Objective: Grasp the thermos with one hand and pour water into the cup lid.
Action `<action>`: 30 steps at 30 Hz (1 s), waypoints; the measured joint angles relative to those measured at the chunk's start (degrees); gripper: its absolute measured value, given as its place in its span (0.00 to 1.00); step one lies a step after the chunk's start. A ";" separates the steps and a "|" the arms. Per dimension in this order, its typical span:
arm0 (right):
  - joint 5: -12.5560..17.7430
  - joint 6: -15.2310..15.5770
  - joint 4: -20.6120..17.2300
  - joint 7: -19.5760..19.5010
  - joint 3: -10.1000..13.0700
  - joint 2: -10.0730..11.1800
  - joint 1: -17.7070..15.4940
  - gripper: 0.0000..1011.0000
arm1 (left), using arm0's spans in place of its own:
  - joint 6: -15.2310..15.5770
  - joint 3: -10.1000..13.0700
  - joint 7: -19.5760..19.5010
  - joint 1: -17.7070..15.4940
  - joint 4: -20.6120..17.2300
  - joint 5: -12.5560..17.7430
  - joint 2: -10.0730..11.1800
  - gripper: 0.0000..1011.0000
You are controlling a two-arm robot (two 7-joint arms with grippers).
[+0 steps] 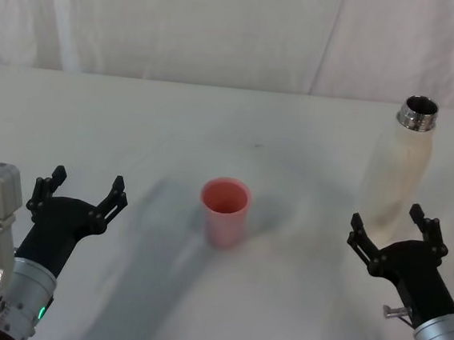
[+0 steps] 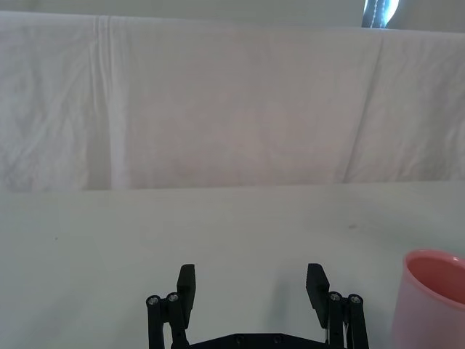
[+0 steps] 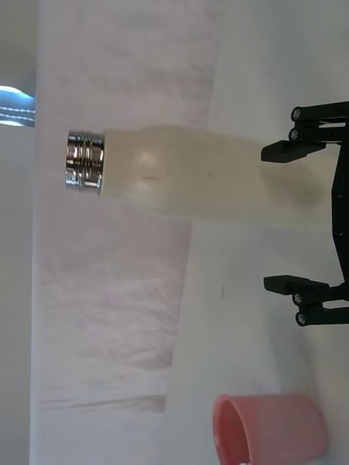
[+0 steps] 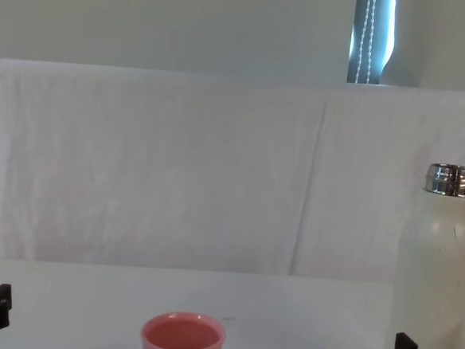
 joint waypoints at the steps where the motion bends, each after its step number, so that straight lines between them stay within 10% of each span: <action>1: -0.03 -0.06 0.02 0.03 -0.10 -0.01 -0.06 0.99 | 0.00 0.00 0.00 0.00 0.00 0.00 0.00 0.99; 30: -0.40 -1.01 3.20 1.35 -3.12 -0.51 0.92 0.99 | 0.00 0.00 0.00 0.00 0.00 0.00 0.00 0.99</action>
